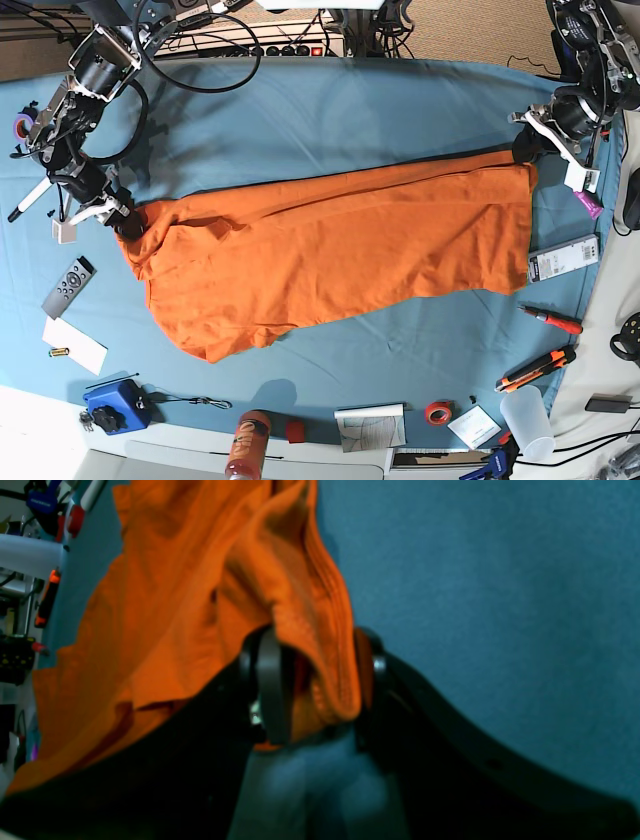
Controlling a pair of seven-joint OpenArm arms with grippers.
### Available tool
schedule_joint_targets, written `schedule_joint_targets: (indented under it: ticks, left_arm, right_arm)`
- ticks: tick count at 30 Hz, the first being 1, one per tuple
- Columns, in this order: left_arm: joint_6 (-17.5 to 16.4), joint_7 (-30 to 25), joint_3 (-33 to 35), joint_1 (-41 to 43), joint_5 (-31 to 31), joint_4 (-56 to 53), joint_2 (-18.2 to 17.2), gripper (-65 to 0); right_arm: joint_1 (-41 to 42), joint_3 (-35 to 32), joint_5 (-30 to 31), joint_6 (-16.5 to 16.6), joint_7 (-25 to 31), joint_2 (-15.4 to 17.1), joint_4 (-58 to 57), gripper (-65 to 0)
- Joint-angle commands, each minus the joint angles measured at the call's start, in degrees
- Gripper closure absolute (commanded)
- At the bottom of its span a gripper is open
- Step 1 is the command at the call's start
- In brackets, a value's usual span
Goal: Layout the t-shirt on the table in an organized manner, then fold the t-shirt properly
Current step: 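Regrasp the t-shirt corner with the right gripper and pull it outward, then stretch the folded edge between both grippers and release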
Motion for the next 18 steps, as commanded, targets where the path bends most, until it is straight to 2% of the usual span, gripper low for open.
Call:
schedule_joint_targets:
  ticks: [1, 4, 8, 10, 13, 18]
  left_arm:
    - [-0.3, -1.1, -0.3, -0.3, -0.8, 1.0, -0.9, 0.0]
    - [-0.3, -1.5, -0.3, -0.3, -0.8, 1.0, -0.9, 0.0]
    - [-0.2, -1.5, -0.3, -0.2, -0.8, 1.0, -0.9, 0.0]
    - [-0.2, -1.4, -0.3, -0.2, -0.8, 1.0, -0.9, 0.0]
    - [-0.2, -0.7, -0.3, -0.2, -0.8, 1.0, -0.9, 0.0]
    - [-0.2, 0.3, -0.3, 0.1, -0.8, 1.0, -0.9, 0.0]
  right_arm:
    - [1.2, 0.1, 0.8, 0.3, 0.9, 1.0, 0.9, -16.4]
    - [1.3, 0.1, -2.3, 0.3, 0.9, 1.0, 0.9, -0.4]
    - [1.3, 0.2, -3.8, 0.3, 0.8, 1.2, 1.0, 0.0]
    - [1.3, 0.2, -2.1, 0.3, 0.2, 1.9, 1.0, 0.0]
    - [1.2, 1.7, 2.3, 0.3, -3.6, 2.8, 1.5, 0.0]
    - [-0.1, 8.6, 6.4, 0.3, -9.0, 2.8, 6.2, 0.0]
